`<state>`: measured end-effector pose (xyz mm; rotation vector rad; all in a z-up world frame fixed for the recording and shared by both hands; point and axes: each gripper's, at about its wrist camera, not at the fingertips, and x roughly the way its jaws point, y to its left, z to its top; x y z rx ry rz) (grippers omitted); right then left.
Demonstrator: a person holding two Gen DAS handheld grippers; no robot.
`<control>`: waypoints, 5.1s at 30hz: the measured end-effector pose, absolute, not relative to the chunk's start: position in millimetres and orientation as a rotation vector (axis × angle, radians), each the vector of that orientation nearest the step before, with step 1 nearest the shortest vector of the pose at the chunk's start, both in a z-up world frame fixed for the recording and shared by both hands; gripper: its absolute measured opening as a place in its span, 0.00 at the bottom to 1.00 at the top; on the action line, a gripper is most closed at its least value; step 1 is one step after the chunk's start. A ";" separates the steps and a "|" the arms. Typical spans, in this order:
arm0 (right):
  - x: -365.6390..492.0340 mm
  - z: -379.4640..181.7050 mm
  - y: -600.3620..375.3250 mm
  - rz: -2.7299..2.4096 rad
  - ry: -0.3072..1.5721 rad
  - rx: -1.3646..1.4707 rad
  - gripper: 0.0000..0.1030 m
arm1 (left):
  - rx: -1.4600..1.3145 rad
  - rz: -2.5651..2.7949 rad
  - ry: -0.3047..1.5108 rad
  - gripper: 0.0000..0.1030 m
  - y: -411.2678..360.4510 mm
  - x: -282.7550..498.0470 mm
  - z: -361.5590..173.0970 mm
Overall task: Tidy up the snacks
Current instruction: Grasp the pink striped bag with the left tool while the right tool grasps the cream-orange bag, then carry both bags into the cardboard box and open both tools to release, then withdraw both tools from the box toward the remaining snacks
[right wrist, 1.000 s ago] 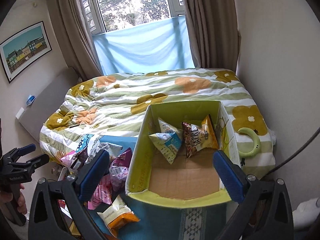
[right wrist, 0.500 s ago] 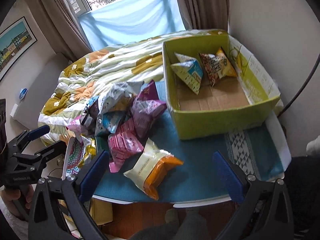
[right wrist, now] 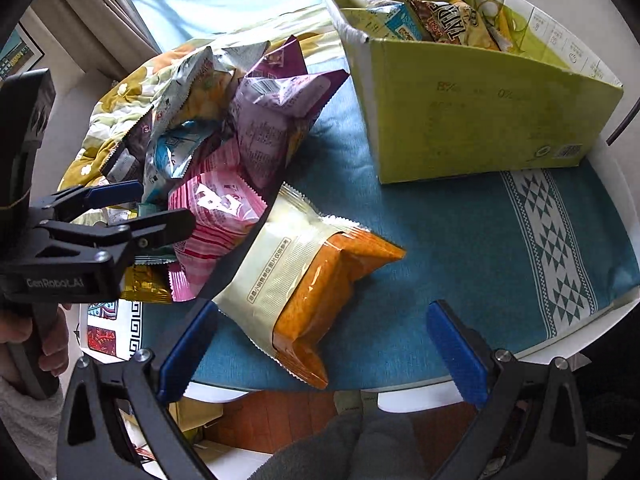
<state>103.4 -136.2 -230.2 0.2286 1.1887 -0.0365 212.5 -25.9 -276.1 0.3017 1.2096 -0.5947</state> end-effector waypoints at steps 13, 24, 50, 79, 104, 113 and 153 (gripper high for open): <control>123.5 -252.8 -127.9 -0.032 1.218 0.292 1.00 | 0.331 -0.622 1.255 0.93 -47.5 229.7 -308.5; 123.5 -264.3 -136.3 -0.052 1.216 0.310 1.00 | 0.305 -0.594 1.272 0.69 -61.1 239.3 -318.8; 110.4 -265.1 -187.3 -0.077 1.209 0.265 0.57 | -0.004 -0.649 1.283 0.59 -27.3 207.3 -289.7; 97.4 -109.8 -179.4 -0.093 0.958 0.178 0.55 | -0.044 -0.655 1.048 0.59 -46.1 190.1 -135.8; 218.0 -70.6 -366.9 0.029 0.952 0.088 0.55 | 0.035 -0.371 1.095 0.64 -259.4 303.5 -171.8; 244.9 -85.7 -389.9 0.111 0.987 0.116 0.55 | 0.088 -0.259 1.088 0.96 -255.3 298.0 -177.7; 217.5 -62.0 -352.6 0.186 0.890 0.043 1.00 | 0.083 -0.157 0.972 0.96 -191.1 202.2 -116.1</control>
